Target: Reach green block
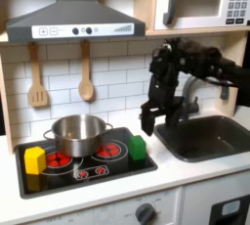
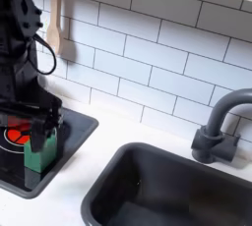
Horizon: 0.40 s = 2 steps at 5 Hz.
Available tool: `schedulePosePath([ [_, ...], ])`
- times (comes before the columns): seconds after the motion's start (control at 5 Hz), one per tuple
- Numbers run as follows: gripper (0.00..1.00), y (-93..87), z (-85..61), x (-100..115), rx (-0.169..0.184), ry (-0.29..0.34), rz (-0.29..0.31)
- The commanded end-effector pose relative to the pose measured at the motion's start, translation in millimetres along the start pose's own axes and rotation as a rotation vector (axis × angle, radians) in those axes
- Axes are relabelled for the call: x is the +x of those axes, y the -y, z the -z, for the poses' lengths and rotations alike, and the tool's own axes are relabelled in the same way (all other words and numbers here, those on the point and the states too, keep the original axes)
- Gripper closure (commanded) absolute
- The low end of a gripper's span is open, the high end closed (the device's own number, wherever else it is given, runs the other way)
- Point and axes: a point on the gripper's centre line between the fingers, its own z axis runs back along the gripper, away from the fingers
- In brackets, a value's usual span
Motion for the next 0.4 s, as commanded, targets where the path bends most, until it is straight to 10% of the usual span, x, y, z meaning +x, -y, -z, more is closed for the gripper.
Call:
schedulePosePath([
  [0.0,0.00,-8.8,11.0,21.0,0.008,0.010,0.011],
  [0.2,0.00,-3.5,20.0,28.7,-0.004,0.009,0.042],
])
